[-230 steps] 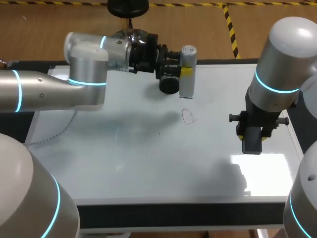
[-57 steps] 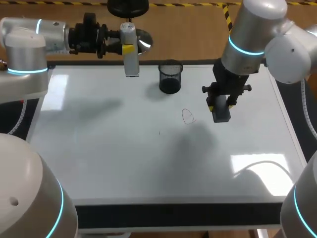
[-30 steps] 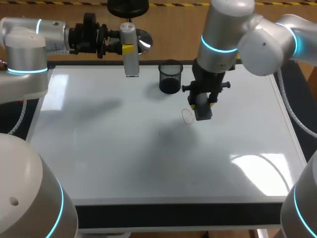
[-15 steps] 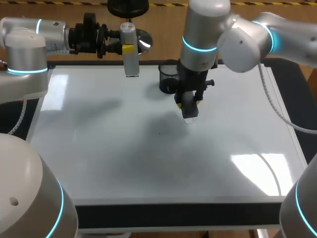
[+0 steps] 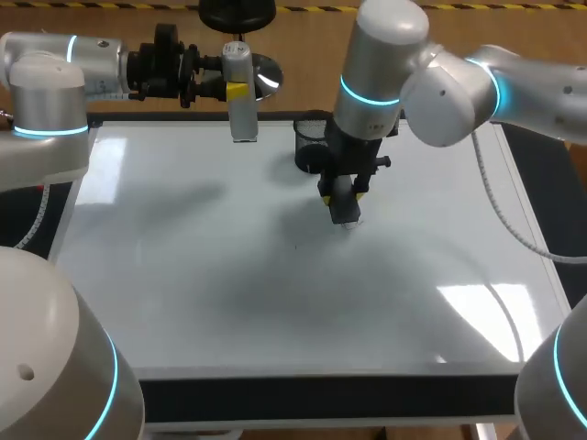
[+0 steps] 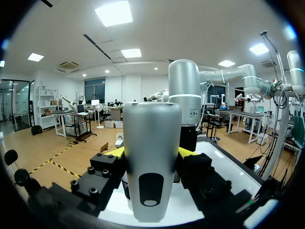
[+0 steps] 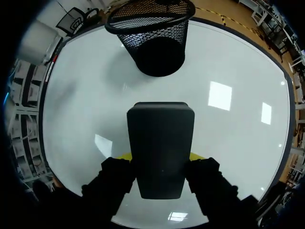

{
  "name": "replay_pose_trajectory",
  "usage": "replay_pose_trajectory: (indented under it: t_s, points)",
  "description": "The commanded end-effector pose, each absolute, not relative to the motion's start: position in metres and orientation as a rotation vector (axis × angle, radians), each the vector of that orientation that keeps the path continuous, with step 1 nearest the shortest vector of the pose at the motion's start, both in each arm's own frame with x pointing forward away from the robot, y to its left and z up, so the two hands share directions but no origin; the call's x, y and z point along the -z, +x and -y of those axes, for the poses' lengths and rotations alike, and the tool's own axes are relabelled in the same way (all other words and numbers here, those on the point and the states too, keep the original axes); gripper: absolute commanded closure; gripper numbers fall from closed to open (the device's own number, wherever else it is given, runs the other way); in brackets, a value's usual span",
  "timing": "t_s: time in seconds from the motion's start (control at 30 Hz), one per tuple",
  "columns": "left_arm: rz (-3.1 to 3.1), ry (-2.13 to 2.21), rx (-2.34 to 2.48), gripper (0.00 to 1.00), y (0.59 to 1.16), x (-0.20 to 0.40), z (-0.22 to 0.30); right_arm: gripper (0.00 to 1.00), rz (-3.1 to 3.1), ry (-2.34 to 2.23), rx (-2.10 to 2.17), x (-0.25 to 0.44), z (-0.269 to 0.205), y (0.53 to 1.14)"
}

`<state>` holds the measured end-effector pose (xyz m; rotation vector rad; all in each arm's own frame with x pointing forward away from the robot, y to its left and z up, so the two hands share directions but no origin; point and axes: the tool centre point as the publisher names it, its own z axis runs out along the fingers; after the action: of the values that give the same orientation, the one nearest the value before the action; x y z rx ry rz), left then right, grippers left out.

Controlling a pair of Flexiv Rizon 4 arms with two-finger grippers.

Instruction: Pick up the inspection probe, press it on each red-marked spot on the whiteboard one by one, put down the probe, pick up the eraser, and wipe off all the red marks.

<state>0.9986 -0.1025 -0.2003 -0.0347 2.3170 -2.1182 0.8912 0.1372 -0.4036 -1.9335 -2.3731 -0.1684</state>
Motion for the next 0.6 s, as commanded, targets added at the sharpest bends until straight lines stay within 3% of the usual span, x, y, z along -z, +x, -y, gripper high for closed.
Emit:
replay_pose_trajectory:
  t_s: [0.03,0.6]
  points:
    - [-2.319,-0.034,2.118,1.0,0.999,0.199,0.103,1.0,2.366,-1.914,0.175,0.414,-0.143,0.9]
    - [-2.319,-0.034,2.118,1.0,0.999,0.199,0.103,1.0,2.378,-1.832,0.173,0.425,-0.18,0.905]
